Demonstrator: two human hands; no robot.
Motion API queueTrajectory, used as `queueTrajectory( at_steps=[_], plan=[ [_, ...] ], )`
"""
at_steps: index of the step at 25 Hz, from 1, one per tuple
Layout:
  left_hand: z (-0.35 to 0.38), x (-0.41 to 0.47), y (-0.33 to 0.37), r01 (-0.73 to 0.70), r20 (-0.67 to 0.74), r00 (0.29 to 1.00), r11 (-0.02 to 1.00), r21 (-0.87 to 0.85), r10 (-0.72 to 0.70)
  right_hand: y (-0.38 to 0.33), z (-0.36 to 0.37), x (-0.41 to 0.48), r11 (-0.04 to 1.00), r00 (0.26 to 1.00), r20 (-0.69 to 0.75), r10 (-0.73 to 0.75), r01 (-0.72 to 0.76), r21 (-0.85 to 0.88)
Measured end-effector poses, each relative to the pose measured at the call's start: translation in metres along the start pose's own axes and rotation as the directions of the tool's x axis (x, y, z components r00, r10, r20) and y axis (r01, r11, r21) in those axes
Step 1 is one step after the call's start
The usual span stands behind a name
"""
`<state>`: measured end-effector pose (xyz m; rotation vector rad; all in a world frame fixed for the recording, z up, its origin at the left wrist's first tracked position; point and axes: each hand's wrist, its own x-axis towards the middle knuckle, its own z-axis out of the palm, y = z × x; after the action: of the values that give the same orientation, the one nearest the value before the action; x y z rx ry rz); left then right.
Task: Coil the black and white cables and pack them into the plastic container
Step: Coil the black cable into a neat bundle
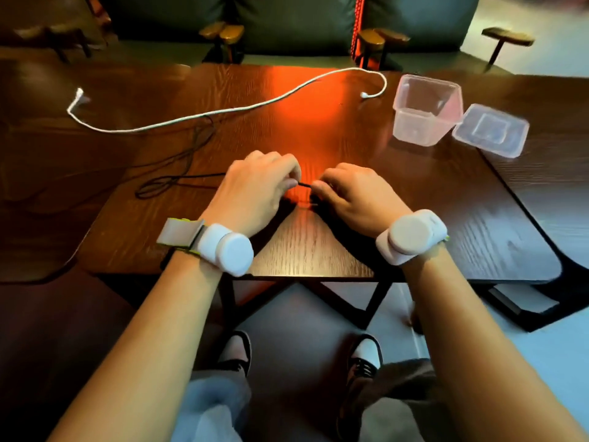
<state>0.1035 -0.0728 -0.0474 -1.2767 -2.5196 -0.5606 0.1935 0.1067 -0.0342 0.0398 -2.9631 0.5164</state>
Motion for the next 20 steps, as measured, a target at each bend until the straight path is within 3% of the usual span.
queueTrajectory(
  at_steps=[4, 8, 10, 12, 14, 15, 17, 20],
  plan=[
    [0.002, 0.003, 0.006, -0.003, -0.106, 0.994, 1.0, -0.014, 0.002, -0.004, 0.001, -0.002, 1.0, 1.0, -0.001, 0.015, -0.015, -0.011],
    [-0.001, 0.005, 0.002, 0.04, -0.2, 0.979, 0.999, -0.03, -0.045, 0.001, -0.017, 0.001, 0.965, 0.963, 0.085, 0.256, -0.249, -0.085],
    [0.0, 0.005, 0.0, 0.077, -0.213, 0.974, 0.997, -0.031, -0.082, -0.002, -0.021, 0.002, 0.974, 0.965, 0.159, 0.211, -0.221, 0.05],
    [0.0, 0.006, -0.001, 0.101, -0.177, 0.978, 0.992, -0.07, -0.112, -0.012, -0.02, -0.001, 0.907, 0.971, 0.218, 0.098, -0.177, 0.381],
    [0.001, 0.005, 0.001, 0.054, -0.087, 0.993, 0.974, -0.219, -0.075, -0.025, -0.018, -0.004, 0.625, 0.963, 0.268, 0.007, -0.214, 0.751],
    [0.001, 0.003, 0.004, 0.025, -0.057, 0.997, 0.951, -0.308, -0.045, -0.031, -0.016, -0.004, 0.458, 0.961, 0.276, -0.024, -0.235, 0.857],
    [0.001, 0.0, 0.007, 0.02, -0.026, 0.999, 0.907, -0.421, -0.034, -0.039, -0.011, -0.001, 0.174, 0.967, 0.252, -0.032, -0.243, 0.954],
    [0.004, 0.001, 0.012, 0.008, -0.001, 1.0, 0.93, -0.367, -0.009, -0.044, -0.009, 0.008, -0.176, 0.978, 0.184, 0.095, -0.165, 0.97]
  ],
)
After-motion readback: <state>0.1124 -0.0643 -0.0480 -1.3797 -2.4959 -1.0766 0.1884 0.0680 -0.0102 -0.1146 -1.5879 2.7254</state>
